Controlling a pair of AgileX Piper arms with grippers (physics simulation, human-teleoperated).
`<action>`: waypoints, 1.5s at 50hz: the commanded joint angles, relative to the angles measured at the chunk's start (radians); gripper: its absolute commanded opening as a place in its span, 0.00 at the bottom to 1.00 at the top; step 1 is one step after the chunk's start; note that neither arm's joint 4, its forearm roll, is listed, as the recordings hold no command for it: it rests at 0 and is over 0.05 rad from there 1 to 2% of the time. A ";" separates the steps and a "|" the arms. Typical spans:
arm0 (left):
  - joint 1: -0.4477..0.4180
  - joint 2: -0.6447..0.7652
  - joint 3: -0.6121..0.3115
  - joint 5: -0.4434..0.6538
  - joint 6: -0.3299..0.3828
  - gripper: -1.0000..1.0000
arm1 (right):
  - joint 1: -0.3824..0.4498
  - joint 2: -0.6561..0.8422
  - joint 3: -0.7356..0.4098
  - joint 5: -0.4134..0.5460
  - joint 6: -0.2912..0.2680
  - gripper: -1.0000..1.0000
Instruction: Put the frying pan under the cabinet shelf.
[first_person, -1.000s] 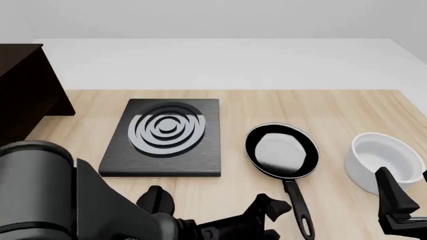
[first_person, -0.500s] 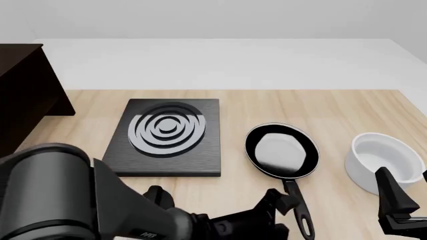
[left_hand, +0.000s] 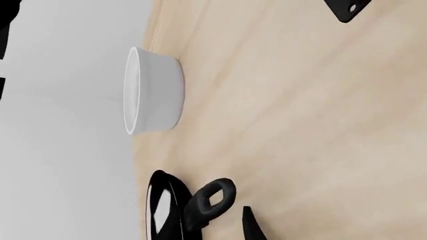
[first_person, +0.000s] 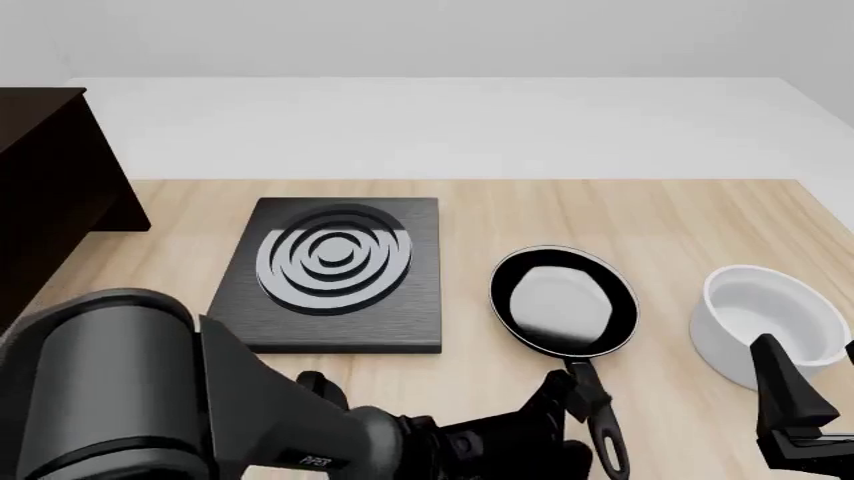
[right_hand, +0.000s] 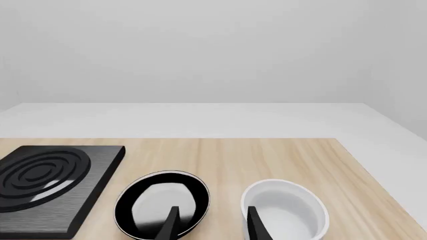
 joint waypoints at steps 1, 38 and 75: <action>0.018 0.054 -0.044 0.078 0.106 1.00 | 0.000 0.000 0.000 0.000 0.000 1.00; 0.040 0.056 -0.114 0.207 0.153 1.00 | 0.000 0.000 0.000 0.000 0.000 1.00; 0.035 0.007 -0.068 0.166 0.135 0.00 | 0.000 0.001 0.000 0.000 0.000 1.00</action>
